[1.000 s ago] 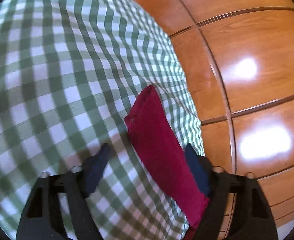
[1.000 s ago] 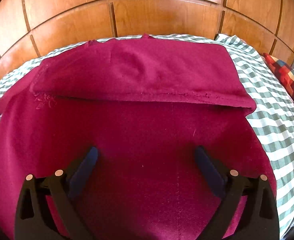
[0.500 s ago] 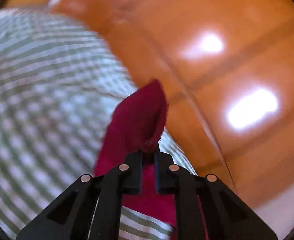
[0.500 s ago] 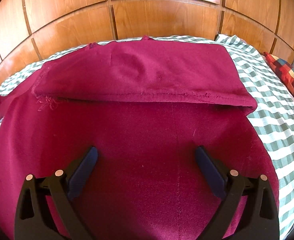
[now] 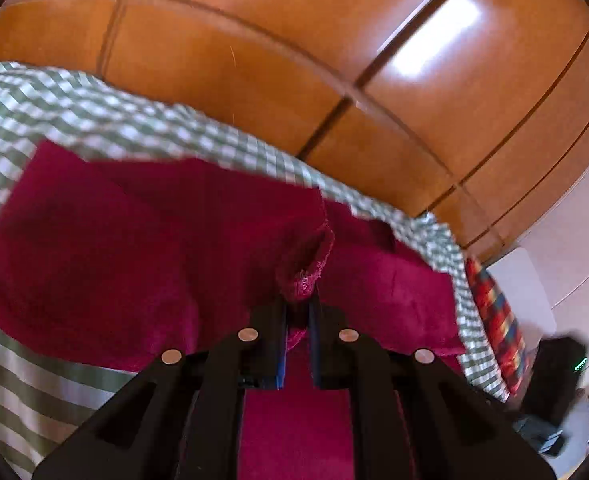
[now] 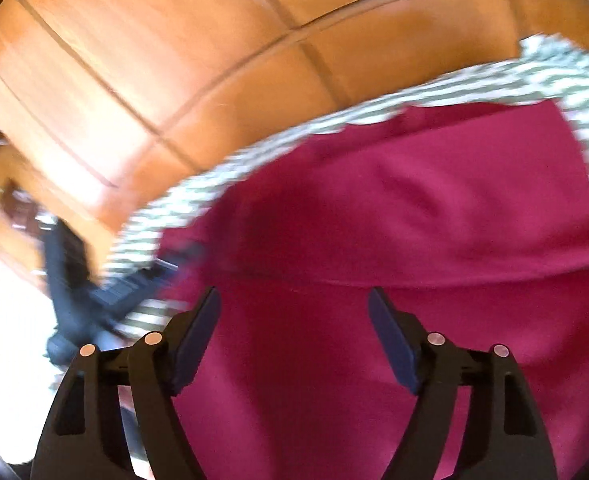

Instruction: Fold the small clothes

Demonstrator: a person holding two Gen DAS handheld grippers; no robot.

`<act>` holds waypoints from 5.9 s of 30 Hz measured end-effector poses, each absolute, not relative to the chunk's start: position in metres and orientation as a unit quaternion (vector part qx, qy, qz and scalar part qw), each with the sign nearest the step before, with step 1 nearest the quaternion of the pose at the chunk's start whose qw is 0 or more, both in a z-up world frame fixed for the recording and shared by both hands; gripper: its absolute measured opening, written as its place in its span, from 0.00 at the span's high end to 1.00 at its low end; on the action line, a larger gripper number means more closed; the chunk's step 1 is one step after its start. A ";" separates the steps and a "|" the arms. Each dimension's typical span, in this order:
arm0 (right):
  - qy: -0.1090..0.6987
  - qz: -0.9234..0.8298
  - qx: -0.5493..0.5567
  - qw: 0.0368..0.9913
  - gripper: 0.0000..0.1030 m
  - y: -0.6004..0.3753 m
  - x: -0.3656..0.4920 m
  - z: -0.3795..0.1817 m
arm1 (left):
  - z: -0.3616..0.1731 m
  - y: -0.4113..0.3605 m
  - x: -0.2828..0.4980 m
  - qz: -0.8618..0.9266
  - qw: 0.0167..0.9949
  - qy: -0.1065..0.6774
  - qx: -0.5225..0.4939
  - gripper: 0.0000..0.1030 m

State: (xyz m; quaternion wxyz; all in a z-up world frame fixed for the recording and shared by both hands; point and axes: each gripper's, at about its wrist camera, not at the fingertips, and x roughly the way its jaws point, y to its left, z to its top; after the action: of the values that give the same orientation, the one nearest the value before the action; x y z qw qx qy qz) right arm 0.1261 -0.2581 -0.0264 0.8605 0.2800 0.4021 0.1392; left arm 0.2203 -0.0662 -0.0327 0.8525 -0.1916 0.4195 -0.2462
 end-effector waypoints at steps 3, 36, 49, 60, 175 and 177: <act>0.419 0.196 0.319 0.827 0.27 -0.233 0.166 -0.028 | -0.031 -0.069 0.216 -0.248 0.852 0.424 -0.182 0.92; 0.443 -0.017 0.320 0.837 0.94 -0.417 0.177 -0.057 | -0.048 0.027 0.159 -0.187 0.841 0.461 -0.213 0.34; 0.456 0.016 0.318 0.831 0.28 -0.425 0.021 -0.068 | -0.065 0.030 0.055 -0.301 0.780 0.508 -0.207 0.34; 0.531 0.025 0.316 0.786 0.61 -0.388 -0.126 -0.107 | -0.072 0.024 -0.024 -0.331 0.764 0.531 -0.157 0.37; 0.504 0.025 0.126 0.854 0.41 -0.340 0.028 -0.051 | -0.034 0.094 0.065 -0.135 0.877 0.445 -0.125 0.10; 0.496 0.030 0.125 0.859 0.41 -0.340 0.024 -0.047 | -0.030 0.097 0.063 -0.129 0.878 0.442 -0.129 0.10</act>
State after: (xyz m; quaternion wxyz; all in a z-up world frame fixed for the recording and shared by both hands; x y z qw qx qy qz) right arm 0.0241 -0.3403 -0.0470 0.8586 0.1250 0.4963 0.0295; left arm 0.0627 0.0968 -0.0304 0.8780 -0.1291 0.4425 -0.1291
